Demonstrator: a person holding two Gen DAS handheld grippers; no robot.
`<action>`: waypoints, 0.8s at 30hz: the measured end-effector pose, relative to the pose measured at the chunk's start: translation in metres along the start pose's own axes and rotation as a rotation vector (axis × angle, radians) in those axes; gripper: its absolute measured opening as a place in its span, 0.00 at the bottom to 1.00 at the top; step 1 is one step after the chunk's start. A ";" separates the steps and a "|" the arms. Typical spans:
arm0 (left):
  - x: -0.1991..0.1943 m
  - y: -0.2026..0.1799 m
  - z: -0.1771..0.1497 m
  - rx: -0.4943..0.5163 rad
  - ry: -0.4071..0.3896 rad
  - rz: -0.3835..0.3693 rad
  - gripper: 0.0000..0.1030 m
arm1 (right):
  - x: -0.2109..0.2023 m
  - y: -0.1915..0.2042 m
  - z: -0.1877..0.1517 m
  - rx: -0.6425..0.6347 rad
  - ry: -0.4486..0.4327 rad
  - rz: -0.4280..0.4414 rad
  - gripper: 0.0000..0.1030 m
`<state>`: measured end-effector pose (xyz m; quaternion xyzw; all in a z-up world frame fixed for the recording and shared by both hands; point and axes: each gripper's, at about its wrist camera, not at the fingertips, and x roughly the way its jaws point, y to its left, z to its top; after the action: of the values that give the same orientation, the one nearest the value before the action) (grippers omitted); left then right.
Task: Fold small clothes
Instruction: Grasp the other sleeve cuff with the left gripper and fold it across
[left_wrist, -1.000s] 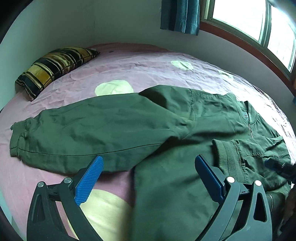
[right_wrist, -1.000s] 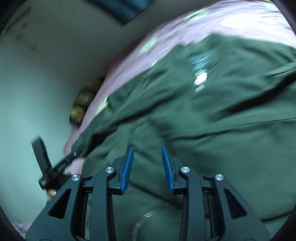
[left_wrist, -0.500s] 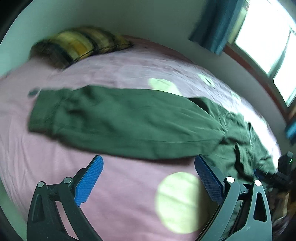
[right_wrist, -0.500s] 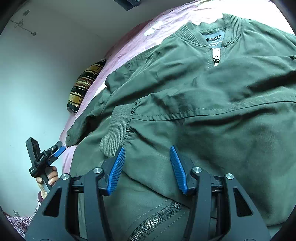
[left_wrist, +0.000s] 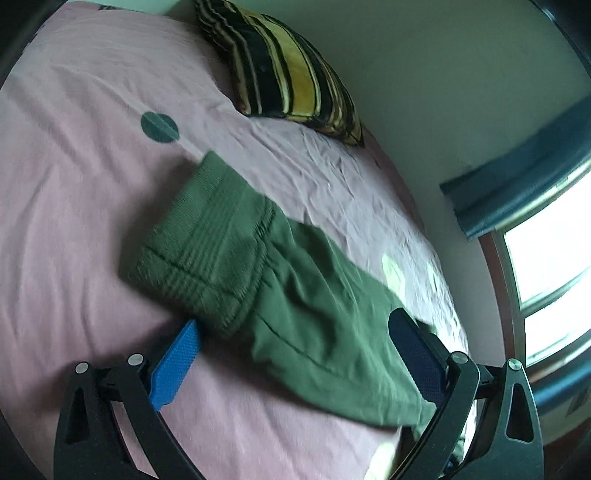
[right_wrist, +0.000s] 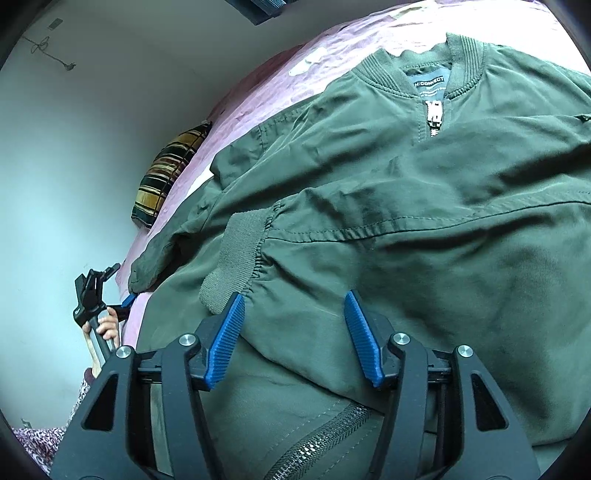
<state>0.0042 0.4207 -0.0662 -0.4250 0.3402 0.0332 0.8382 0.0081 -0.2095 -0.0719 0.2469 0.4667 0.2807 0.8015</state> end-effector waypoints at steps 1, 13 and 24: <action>0.002 0.000 0.003 -0.011 0.002 0.005 0.95 | -0.001 -0.001 0.000 -0.002 0.000 0.002 0.56; -0.005 -0.007 0.004 -0.008 -0.017 0.173 0.26 | -0.002 0.000 -0.001 -0.014 -0.017 0.000 0.58; -0.039 -0.215 -0.035 0.416 -0.088 -0.022 0.24 | -0.035 0.005 -0.002 -0.015 -0.086 -0.077 0.58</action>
<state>0.0291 0.2669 0.0912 -0.2445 0.2980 -0.0286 0.9223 -0.0092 -0.2294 -0.0480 0.2345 0.4387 0.2425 0.8329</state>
